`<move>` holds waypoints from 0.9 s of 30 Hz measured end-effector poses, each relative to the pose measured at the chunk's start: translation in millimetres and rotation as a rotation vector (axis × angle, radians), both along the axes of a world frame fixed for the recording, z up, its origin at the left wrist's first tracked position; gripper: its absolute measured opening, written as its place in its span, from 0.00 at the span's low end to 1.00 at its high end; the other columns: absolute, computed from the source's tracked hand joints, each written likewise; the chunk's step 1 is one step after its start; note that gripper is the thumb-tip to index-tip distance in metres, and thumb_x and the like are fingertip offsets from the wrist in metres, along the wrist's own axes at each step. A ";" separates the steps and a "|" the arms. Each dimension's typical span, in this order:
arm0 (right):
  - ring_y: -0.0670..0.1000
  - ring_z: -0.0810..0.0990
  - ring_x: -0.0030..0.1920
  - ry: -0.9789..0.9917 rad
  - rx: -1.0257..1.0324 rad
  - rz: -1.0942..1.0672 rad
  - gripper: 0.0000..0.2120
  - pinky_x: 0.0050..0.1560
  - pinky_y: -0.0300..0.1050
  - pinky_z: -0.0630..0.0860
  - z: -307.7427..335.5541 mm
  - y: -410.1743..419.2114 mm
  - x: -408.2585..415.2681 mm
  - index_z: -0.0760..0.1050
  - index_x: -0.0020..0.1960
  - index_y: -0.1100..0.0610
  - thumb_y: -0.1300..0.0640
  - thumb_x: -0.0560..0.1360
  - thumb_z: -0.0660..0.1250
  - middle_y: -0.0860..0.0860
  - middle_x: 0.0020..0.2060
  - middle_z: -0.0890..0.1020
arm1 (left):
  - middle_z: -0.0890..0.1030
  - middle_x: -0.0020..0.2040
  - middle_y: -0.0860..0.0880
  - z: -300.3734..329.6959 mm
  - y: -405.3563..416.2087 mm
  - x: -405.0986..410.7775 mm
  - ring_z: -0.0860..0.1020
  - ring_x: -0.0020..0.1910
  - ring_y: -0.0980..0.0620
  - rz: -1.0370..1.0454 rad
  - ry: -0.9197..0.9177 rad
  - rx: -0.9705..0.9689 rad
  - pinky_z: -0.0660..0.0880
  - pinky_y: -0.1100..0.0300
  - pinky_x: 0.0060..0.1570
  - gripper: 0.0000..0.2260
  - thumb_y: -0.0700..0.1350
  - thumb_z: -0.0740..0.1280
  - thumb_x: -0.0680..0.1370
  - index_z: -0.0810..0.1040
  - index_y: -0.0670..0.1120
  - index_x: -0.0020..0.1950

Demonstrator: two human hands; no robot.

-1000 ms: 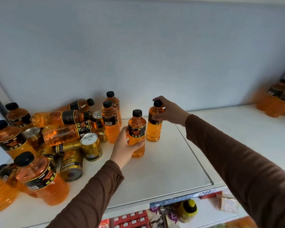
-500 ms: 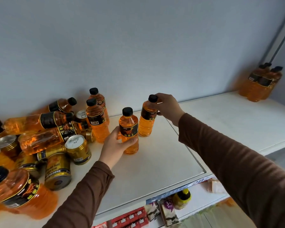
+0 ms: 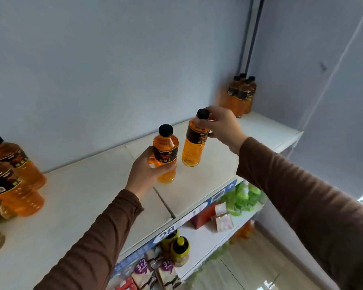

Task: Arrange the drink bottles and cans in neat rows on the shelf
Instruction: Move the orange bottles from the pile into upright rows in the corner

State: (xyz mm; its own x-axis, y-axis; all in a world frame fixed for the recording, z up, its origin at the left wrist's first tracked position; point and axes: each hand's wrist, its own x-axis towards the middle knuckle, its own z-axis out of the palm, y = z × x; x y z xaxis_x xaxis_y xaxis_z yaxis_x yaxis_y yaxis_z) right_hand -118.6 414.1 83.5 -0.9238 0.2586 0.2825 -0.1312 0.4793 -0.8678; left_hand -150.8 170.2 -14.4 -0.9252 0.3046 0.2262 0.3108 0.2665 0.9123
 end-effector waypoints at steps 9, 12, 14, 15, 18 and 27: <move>0.51 0.81 0.51 0.007 0.083 -0.112 0.13 0.53 0.58 0.81 5.0 217.3 41.9 0.80 0.55 0.50 0.47 0.72 0.74 0.47 0.49 0.83 | 0.82 0.54 0.59 3.8 235.1 14.7 0.79 0.53 0.62 -0.102 -0.027 0.060 0.73 0.61 0.51 0.22 0.49 0.80 0.68 0.78 0.55 0.60; 0.49 0.81 0.50 0.005 0.077 -0.135 0.13 0.54 0.57 0.81 3.2 271.6 42.7 0.79 0.53 0.47 0.45 0.71 0.74 0.45 0.47 0.83 | 0.83 0.55 0.58 6.2 293.2 12.2 0.80 0.54 0.59 -0.108 -0.029 0.057 0.74 0.57 0.52 0.25 0.54 0.79 0.66 0.78 0.54 0.60; 0.49 0.81 0.50 -0.003 0.057 -0.145 0.13 0.54 0.57 0.81 1.3 301.9 38.1 0.78 0.53 0.46 0.45 0.71 0.75 0.44 0.47 0.82 | 0.83 0.55 0.56 7.8 324.6 6.9 0.80 0.55 0.55 -0.112 -0.040 0.063 0.75 0.52 0.57 0.27 0.58 0.78 0.63 0.78 0.54 0.60; 0.49 0.81 0.50 -0.004 0.052 -0.150 0.13 0.54 0.57 0.81 0.2 316.1 34.3 0.78 0.53 0.47 0.45 0.71 0.75 0.45 0.47 0.82 | 0.84 0.54 0.56 8.3 338.6 2.9 0.81 0.55 0.54 -0.114 -0.045 0.067 0.76 0.50 0.58 0.28 0.59 0.78 0.62 0.78 0.54 0.60; 0.51 0.81 0.50 0.005 0.061 -0.161 0.14 0.54 0.58 0.81 -2.8 354.1 15.5 0.78 0.54 0.48 0.45 0.72 0.74 0.46 0.48 0.82 | 0.84 0.53 0.58 8.9 374.8 -14.7 0.81 0.54 0.57 -0.114 -0.045 0.063 0.76 0.48 0.60 0.27 0.61 0.78 0.61 0.78 0.57 0.58; 0.53 0.81 0.53 0.002 0.070 -0.156 0.20 0.54 0.57 0.81 -6.3 430.7 -85.5 0.78 0.60 0.51 0.46 0.72 0.75 0.50 0.52 0.82 | 0.82 0.59 0.56 -3.4 455.3 -106.2 0.78 0.59 0.53 -0.038 -0.052 0.069 0.74 0.46 0.64 0.27 0.56 0.79 0.68 0.76 0.55 0.64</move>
